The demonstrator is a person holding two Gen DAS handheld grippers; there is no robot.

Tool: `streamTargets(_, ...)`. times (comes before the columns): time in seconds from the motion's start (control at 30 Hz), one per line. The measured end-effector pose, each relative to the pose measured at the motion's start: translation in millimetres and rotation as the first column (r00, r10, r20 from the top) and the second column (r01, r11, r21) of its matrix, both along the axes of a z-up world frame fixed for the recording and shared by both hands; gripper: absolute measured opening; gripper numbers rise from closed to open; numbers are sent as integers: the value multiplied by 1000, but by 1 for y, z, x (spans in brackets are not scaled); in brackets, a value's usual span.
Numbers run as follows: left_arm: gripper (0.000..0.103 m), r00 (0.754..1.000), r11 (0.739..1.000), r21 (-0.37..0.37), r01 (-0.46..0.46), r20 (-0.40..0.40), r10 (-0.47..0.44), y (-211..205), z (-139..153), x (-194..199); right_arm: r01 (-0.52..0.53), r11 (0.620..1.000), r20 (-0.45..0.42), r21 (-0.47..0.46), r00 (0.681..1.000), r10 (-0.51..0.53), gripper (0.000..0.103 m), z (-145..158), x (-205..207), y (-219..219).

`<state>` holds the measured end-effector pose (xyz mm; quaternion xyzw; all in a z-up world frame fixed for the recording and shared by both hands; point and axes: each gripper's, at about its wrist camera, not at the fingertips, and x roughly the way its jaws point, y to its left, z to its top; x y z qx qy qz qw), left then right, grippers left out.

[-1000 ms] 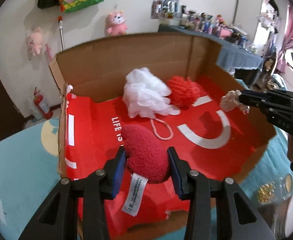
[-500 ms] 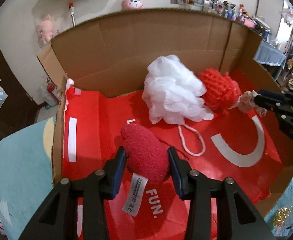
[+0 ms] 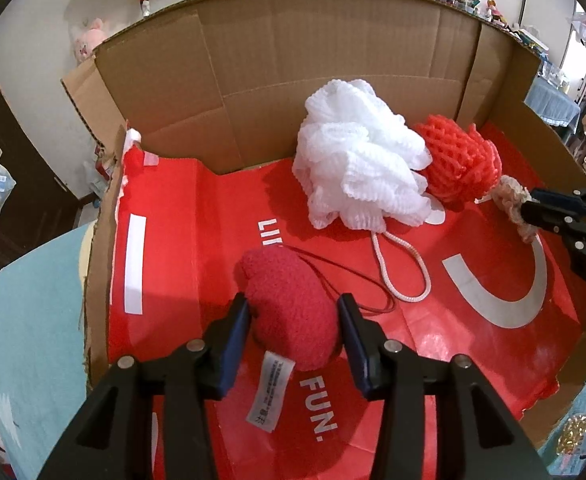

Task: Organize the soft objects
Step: 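Open both tools to release the heart plush and scrunchie in the box, then withdraw both tools from the box toward the remaining table objects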

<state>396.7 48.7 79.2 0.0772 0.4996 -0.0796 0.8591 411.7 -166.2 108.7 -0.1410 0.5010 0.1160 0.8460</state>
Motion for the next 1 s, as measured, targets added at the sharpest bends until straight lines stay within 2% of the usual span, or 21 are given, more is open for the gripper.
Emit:
streamTargets(0.23,52,1000,999,-42,-1,8,2,10,0,-2,0,1000,-13,-2,1000,0,16,-4,0,-1)
streamTargets(0.37,70,999,998,-59,8,45,-5,17,4,-8,-6,999,-13,31,1000,7,17,2,-1,-5)
streamTargets(0.57,77,993,997,-77,23,115,-14,18,28,-30,-17,998,26,64,1000,15,30,21,-16,-3)
streamTargets(0.63,80,989,996,-84,32,145,-20,17,38,-41,-22,997,46,81,999,18,46,31,-24,-3)
streamTargets(0.67,83,987,995,-90,38,161,-23,15,44,-47,-26,996,59,89,998,21,64,36,-28,-3)
streamTargets(0.7,84,983,994,-99,42,179,-24,15,49,-53,-32,995,80,95,997,25,67,42,-34,-3)
streamTargets(0.83,95,964,986,-156,51,264,-8,15,75,-84,-40,991,137,125,990,22,67,69,-58,-7)
streamTargets(1.0,97,940,978,-199,69,341,3,4,110,-117,-47,989,216,143,976,15,72,100,-95,-13)
